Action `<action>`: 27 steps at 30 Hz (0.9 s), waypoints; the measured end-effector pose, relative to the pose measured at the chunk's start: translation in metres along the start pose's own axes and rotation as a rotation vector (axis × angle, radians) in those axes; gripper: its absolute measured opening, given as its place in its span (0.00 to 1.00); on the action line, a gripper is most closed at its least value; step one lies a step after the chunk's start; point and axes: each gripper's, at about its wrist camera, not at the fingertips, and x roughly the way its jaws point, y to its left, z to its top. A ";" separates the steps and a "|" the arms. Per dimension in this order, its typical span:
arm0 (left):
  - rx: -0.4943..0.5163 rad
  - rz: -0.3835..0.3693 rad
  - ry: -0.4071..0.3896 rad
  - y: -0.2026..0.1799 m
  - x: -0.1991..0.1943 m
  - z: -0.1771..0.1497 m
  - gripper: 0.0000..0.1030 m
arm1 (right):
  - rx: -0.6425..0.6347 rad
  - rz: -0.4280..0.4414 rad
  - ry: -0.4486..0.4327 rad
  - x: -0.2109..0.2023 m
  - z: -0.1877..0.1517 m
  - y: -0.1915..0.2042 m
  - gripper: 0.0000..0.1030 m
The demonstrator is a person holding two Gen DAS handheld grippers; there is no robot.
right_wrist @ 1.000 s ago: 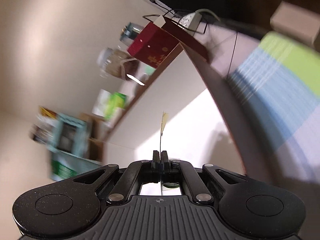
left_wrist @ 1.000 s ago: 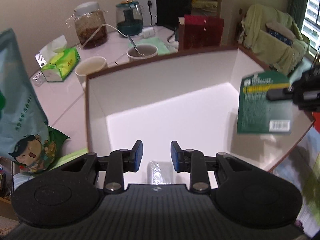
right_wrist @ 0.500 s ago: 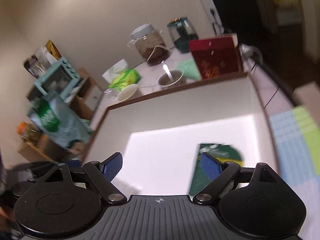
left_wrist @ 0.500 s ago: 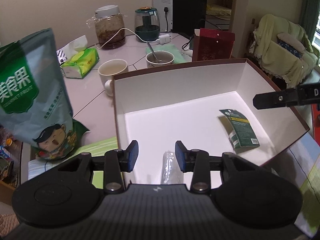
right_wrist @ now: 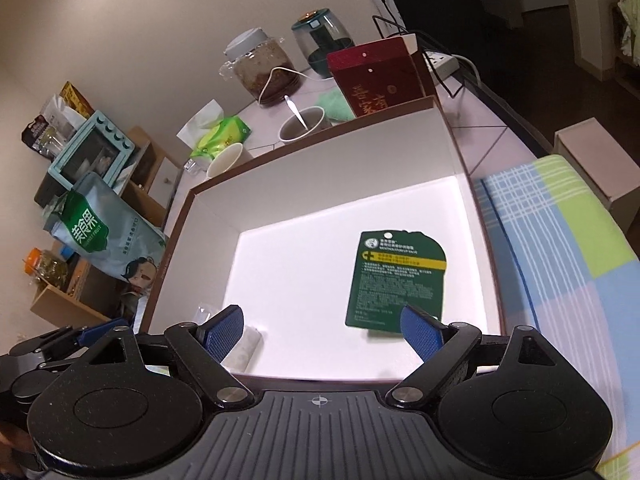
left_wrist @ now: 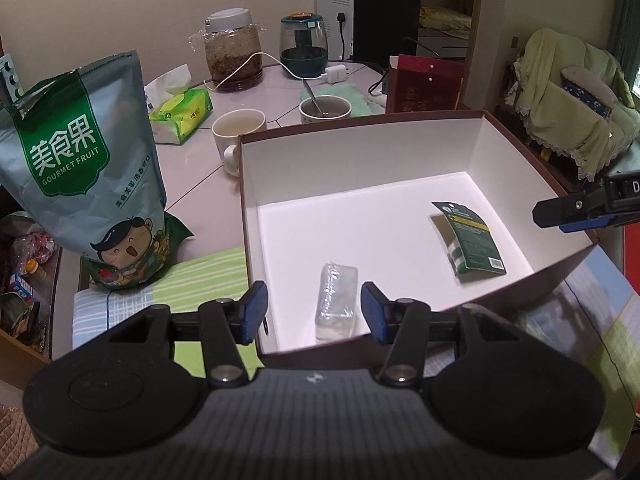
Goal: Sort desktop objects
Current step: 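Lift both open grippers out of the box and back over the tablecloth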
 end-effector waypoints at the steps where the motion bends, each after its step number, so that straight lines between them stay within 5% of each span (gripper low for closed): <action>1: 0.003 0.000 0.000 -0.001 -0.002 -0.001 0.46 | -0.001 -0.010 0.004 -0.002 -0.001 0.000 0.86; 11: 0.031 0.009 0.009 -0.021 -0.015 -0.007 0.47 | -0.053 -0.085 0.012 -0.015 -0.015 0.009 0.86; 27: 0.080 0.091 -0.001 -0.039 -0.035 -0.011 0.62 | -0.130 -0.179 -0.025 -0.036 -0.028 0.020 0.86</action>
